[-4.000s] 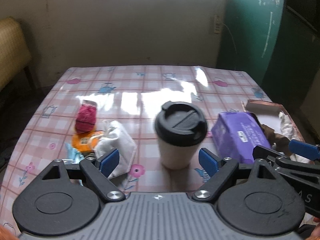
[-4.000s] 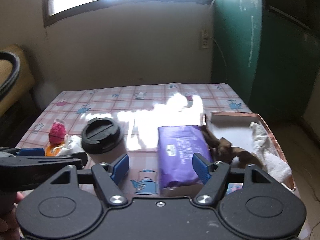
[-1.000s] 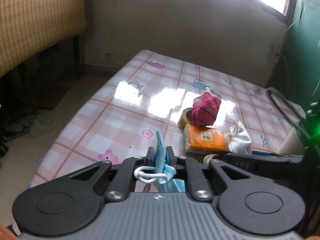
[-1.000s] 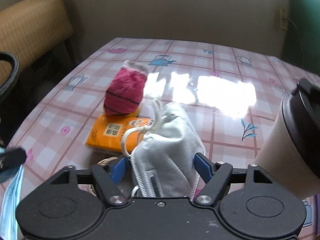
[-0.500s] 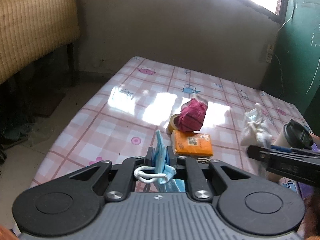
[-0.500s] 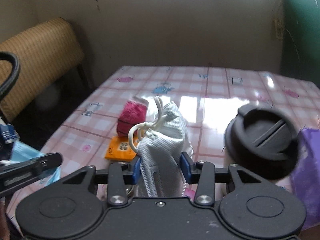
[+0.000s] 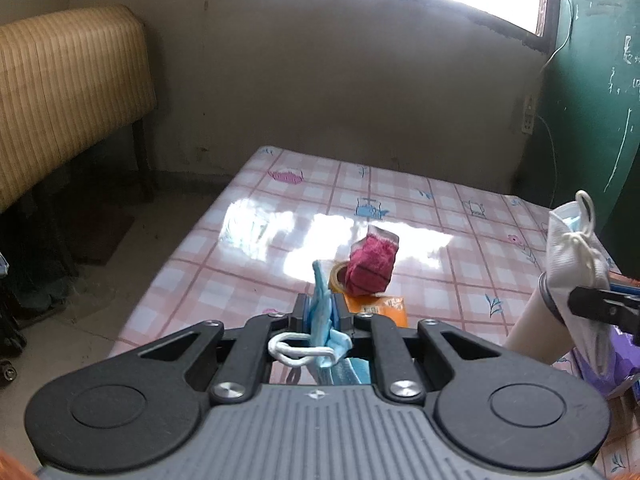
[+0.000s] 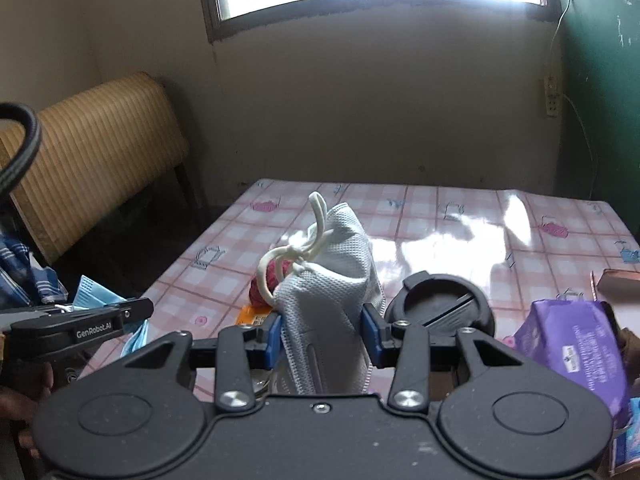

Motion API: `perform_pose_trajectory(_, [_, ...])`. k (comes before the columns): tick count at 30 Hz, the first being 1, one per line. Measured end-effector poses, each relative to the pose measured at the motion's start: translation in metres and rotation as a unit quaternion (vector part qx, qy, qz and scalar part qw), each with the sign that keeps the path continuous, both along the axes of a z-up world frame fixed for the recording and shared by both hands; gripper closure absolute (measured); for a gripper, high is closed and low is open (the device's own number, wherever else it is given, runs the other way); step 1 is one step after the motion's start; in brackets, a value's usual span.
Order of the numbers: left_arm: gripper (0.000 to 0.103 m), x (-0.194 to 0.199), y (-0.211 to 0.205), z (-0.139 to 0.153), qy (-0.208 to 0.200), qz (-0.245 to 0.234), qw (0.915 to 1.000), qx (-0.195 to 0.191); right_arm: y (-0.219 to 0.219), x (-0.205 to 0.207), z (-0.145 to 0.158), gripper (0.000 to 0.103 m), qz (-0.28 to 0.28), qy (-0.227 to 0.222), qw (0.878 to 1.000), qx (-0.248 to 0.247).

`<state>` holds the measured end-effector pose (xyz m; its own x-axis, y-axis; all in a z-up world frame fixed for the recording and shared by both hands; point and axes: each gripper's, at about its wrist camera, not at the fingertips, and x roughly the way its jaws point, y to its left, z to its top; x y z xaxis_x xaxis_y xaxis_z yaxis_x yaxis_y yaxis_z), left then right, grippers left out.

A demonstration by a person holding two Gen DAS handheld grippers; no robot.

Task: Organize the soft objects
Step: 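Lift both masks and carry them toward the cardboard box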

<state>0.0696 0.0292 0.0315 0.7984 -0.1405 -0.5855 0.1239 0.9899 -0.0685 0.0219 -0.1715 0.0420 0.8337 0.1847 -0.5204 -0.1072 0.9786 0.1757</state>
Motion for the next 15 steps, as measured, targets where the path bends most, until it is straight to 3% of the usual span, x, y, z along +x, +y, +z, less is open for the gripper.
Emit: perform_pose_trajectory(15, [0.089,-0.005,-0.011,0.014,-0.013,-0.007,0.9999,0.007,-0.008,-0.015,0.011,0.054,0.009,-0.014,1.0,0.002])
